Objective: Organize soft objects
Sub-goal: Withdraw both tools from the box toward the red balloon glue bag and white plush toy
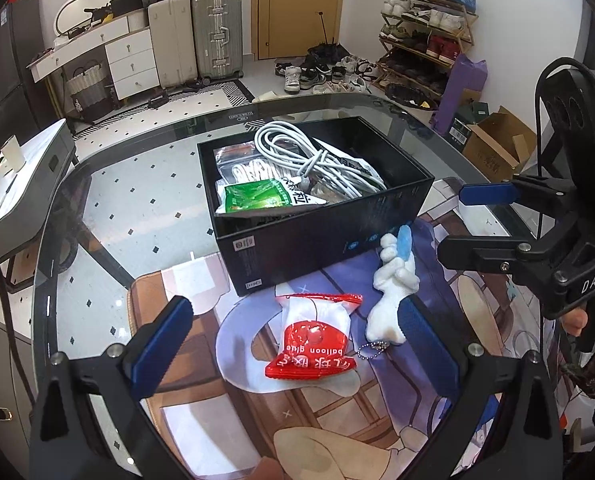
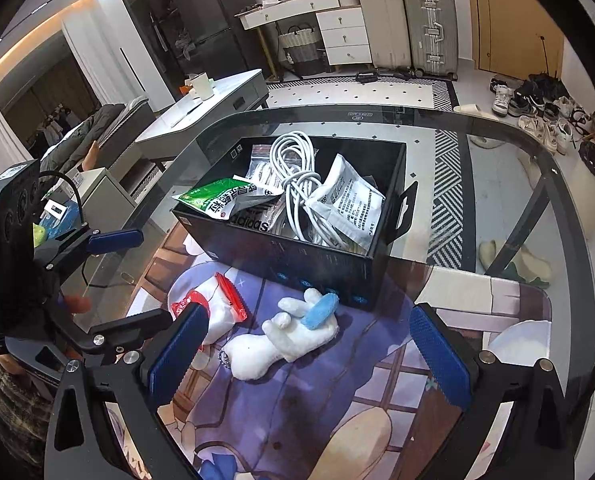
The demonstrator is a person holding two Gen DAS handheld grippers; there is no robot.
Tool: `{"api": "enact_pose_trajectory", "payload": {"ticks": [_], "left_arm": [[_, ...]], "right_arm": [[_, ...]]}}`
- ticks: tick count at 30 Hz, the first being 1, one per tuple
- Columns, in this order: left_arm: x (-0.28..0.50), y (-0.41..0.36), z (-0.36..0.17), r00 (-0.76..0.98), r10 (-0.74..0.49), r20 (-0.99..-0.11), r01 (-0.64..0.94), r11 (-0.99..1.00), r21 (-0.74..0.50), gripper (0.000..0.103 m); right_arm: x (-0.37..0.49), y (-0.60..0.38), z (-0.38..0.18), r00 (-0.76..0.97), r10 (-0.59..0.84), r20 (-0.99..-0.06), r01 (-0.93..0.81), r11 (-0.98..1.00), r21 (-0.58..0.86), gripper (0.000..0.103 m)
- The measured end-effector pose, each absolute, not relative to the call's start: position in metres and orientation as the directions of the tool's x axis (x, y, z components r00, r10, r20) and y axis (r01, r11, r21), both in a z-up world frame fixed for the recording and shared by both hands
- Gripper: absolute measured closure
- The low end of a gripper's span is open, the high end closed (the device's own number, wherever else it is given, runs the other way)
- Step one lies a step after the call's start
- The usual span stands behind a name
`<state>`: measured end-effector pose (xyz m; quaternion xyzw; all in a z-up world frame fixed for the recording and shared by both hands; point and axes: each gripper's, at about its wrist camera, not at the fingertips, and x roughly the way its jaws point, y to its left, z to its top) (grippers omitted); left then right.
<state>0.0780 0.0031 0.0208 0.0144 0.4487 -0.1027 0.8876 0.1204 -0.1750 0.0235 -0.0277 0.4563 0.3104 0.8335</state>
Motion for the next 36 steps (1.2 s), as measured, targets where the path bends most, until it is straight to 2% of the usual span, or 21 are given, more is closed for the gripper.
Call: {"api": "enact_pose_trajectory", "payload": {"ticks": [24, 36], "left_arm": [[0.07, 0.004, -0.009, 0.553, -0.192, -0.811, 0.194, 0.976, -0.099, 0.0], [0.074, -0.001, -0.025, 0.538, -0.152, -0.829, 0.19, 0.98, -0.057, 0.0]], "right_arm": [[0.121, -0.158, -0.02, 0.383, 0.427, -0.819, -0.5, 0.841, 0.205, 0.001], [0.124, -0.136, -0.039, 0.388, 0.357, -0.849, -0.465, 0.872, 0.154, 0.001]]}}
